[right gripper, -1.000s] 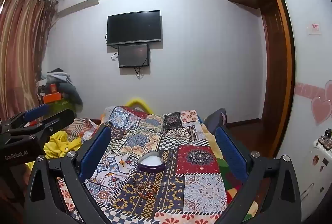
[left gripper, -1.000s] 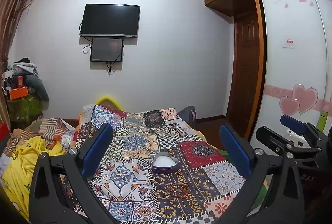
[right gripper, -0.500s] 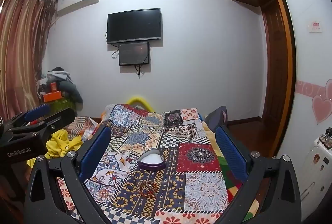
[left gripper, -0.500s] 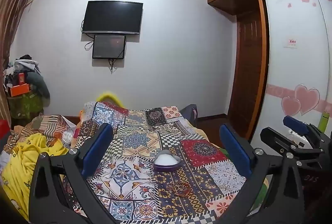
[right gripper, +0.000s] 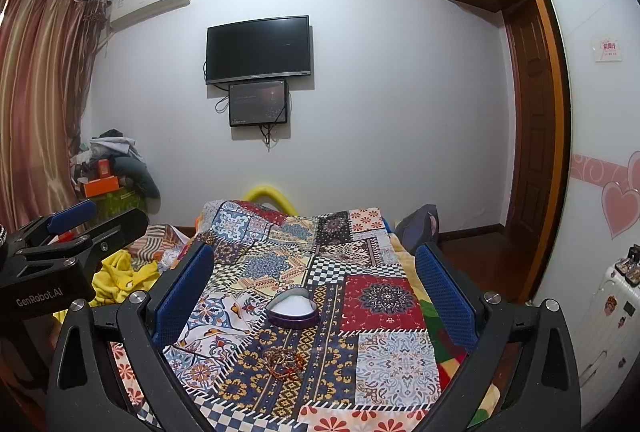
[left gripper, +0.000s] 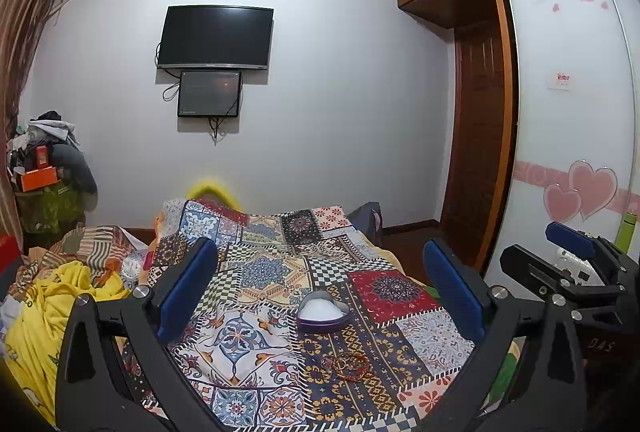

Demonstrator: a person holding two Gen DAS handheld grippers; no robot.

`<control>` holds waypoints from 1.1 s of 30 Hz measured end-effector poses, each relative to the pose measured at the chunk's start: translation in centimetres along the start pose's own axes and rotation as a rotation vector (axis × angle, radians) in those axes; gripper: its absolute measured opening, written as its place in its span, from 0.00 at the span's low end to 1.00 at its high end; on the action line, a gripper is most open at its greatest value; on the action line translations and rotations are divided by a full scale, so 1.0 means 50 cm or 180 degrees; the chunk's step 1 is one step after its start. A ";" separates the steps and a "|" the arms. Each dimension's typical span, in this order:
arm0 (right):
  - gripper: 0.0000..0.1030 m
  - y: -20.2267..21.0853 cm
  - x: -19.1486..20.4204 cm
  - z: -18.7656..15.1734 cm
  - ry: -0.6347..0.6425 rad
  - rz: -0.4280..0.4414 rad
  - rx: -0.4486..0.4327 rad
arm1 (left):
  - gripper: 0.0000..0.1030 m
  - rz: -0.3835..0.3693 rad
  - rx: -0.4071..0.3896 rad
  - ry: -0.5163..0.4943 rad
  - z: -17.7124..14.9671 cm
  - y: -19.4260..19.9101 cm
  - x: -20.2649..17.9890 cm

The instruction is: Organize jewelry

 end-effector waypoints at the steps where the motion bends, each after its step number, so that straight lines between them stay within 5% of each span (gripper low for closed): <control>1: 0.97 -0.001 0.000 0.001 -0.0002 -0.0001 0.0002 | 1.00 0.0003 0.0002 -0.0001 0.002 -0.001 -0.002; 33: 0.97 -0.002 0.000 0.007 -0.0005 0.0021 0.0000 | 1.00 -0.0013 -0.0012 0.0012 0.001 -0.007 -0.008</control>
Point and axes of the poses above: each gripper's, at about its wrist camera, not at the fingertips, and y roughly against the way its jaws point, x to its left, z to its top, the point moved 2 cm from there along -y, roughly the way its jaws point, and after that the axes turned 11 degrees about -y, right-handed, at the moved point
